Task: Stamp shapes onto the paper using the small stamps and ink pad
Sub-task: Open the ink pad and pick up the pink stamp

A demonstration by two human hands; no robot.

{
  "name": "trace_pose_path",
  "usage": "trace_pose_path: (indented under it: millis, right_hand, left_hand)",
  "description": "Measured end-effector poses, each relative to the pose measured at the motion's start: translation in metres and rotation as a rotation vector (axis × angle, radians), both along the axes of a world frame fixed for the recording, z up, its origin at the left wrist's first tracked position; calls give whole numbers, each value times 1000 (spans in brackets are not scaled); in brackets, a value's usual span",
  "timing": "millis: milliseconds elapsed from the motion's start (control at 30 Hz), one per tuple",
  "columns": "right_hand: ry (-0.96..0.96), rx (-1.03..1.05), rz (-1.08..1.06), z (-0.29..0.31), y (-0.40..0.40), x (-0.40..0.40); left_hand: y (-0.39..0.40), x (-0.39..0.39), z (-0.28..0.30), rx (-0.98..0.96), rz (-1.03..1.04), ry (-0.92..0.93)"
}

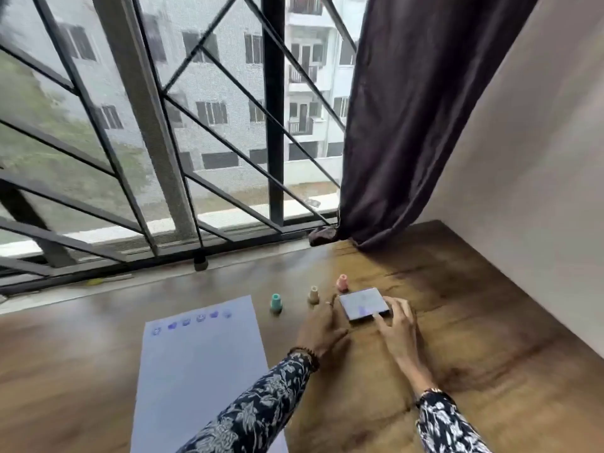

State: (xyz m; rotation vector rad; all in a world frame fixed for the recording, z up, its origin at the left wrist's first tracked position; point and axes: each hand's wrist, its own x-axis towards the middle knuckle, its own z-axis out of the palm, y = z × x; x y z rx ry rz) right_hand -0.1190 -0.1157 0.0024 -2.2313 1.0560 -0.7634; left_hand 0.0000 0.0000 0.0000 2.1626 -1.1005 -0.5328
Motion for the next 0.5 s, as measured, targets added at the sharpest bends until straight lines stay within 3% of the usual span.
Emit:
trace_pose_path:
  millis: [200,333,433,500]
  right_hand:
    - [51,98,-21,-9,-21,9]
    - [-27,106,-80,-3,-27,12]
    - [-96,127,-70,-4,-16,5]
    - [-56,184,-38,-20,21,-7]
  left_hand:
    - [-19,9,-5,-49,40,-54]
    - [-25,12,9,-139,-6,-144]
    - [-13,4,19,-221,-13,-113]
    - [27,-19,7,-279,89,-35]
